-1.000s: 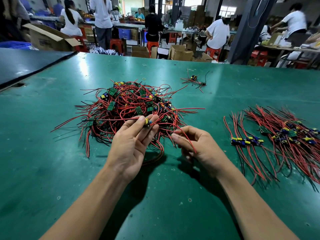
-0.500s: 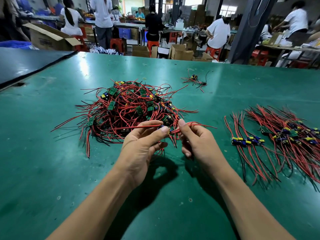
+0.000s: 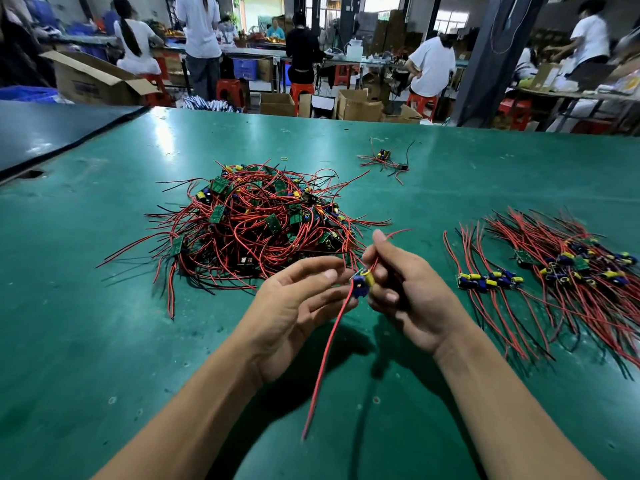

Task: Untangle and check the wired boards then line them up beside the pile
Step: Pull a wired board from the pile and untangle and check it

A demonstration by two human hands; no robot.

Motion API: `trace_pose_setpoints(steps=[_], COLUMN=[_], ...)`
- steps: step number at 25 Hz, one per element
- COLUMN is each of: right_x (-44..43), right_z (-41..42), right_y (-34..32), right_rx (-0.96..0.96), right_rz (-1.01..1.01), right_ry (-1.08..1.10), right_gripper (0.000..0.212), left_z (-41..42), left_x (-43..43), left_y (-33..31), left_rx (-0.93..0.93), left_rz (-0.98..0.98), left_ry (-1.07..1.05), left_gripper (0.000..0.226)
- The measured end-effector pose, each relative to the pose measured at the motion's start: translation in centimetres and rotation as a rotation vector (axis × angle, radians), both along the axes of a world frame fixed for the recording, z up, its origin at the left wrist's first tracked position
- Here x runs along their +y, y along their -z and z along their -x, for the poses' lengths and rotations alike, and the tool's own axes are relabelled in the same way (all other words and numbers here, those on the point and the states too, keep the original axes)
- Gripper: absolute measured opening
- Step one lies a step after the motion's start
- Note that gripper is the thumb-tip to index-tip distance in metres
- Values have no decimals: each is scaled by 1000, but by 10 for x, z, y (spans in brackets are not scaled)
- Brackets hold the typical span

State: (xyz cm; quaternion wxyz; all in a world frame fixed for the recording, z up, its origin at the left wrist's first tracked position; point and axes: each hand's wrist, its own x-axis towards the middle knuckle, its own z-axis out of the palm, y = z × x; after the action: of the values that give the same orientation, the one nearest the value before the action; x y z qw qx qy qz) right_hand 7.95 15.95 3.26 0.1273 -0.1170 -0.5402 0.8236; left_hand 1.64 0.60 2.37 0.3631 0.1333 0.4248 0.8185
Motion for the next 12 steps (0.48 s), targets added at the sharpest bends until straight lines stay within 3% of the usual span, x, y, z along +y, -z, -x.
trace_pose_setpoints(steps=[5, 12], right_x=[-5, -4], right_z=[-2, -2], right_y=[7, 11], right_rx=[-91, -28], right_rz=[-232, -304], right_ry=[-120, -109], right_gripper=[37, 33], left_z=[-4, -4], left_x=[-2, -5], left_y=[4, 6], left_rx=[180, 164], left_rz=[211, 214], left_ry=[67, 183], left_gripper=[31, 22])
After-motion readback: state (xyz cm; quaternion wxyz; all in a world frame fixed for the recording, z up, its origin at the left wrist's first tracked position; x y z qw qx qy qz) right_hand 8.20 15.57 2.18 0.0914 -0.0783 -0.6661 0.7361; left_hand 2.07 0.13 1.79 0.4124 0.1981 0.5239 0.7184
